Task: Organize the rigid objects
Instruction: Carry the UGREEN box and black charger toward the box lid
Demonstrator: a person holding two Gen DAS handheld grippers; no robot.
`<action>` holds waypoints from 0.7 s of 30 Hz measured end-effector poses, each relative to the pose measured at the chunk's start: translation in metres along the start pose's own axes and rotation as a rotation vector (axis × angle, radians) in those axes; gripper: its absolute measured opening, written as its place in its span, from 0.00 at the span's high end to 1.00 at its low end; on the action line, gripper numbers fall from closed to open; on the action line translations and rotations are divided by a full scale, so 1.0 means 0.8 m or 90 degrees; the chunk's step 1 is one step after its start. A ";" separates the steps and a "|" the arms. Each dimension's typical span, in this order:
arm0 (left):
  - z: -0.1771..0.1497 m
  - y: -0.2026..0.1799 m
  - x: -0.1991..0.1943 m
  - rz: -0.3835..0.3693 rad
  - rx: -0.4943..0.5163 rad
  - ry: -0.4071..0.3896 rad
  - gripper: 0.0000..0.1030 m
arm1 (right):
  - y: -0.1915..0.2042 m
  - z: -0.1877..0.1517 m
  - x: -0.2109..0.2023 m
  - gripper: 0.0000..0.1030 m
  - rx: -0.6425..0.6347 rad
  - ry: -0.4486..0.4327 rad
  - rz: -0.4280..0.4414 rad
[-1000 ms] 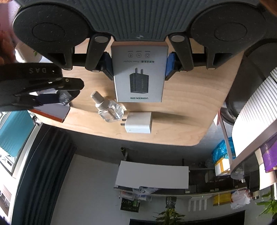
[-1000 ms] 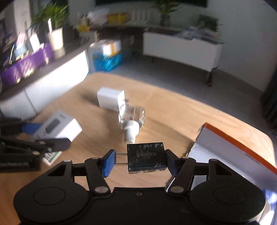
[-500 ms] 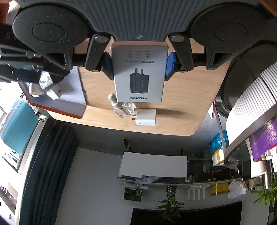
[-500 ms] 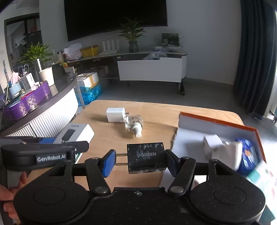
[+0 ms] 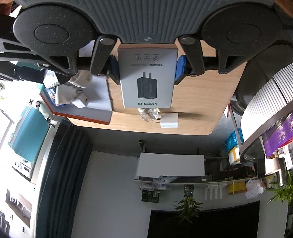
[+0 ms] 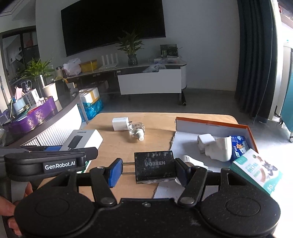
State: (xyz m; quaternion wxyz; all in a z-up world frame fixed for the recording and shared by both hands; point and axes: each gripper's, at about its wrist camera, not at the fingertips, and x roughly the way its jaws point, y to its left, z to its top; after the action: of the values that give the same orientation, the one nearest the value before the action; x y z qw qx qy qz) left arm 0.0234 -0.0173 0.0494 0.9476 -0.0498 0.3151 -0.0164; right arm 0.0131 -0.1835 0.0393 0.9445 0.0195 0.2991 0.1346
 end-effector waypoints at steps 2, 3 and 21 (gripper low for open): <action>-0.001 -0.004 -0.003 -0.004 0.003 -0.002 0.43 | -0.002 -0.003 -0.009 0.28 0.003 -0.008 -0.006; -0.003 -0.007 -0.005 -0.006 0.005 -0.003 0.43 | -0.003 -0.004 -0.012 0.28 0.004 -0.009 -0.010; -0.018 -0.044 -0.019 -0.054 0.041 -0.005 0.43 | -0.029 -0.026 -0.058 0.28 0.029 -0.032 -0.054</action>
State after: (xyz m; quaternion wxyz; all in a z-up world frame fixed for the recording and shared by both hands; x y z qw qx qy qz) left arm 0.0029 -0.0529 0.0506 0.9486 -0.0322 0.3079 -0.0664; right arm -0.0295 -0.2191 0.0453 0.9560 0.0317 0.2786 0.0868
